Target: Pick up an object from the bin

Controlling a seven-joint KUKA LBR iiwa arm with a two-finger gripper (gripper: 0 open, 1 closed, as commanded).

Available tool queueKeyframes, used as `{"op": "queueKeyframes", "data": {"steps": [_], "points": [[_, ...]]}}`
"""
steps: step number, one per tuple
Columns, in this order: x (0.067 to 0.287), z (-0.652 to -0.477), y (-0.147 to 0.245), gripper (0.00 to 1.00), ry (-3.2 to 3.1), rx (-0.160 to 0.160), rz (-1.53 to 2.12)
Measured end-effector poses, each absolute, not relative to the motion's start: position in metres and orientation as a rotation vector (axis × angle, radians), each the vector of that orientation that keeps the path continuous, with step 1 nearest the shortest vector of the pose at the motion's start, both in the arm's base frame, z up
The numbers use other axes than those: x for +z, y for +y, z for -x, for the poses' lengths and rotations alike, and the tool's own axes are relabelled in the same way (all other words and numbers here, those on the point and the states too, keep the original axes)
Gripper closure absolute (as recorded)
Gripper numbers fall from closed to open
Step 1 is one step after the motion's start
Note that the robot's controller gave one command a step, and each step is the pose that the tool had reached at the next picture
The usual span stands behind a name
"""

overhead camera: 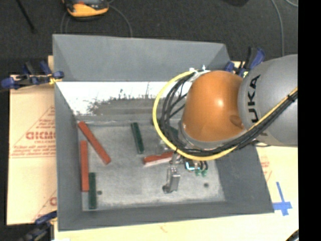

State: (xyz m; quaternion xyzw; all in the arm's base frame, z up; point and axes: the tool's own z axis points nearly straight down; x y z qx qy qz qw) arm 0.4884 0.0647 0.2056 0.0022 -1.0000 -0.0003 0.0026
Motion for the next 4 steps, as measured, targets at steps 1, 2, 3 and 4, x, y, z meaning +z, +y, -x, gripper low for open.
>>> {"op": "queueKeyframes", "data": {"steps": [1, 2, 3, 4], "points": [[0.21, -0.49, 0.064, 0.0, -3.144, -0.002, -0.003], [0.151, -0.495, 0.064, 0.0, -3.151, -0.002, -0.034], [0.096, -0.542, 0.056, 0.0, -3.15, -0.003, 0.031], [0.074, -0.582, 0.029, 0.0, -3.138, 0.0, -0.018]]}}
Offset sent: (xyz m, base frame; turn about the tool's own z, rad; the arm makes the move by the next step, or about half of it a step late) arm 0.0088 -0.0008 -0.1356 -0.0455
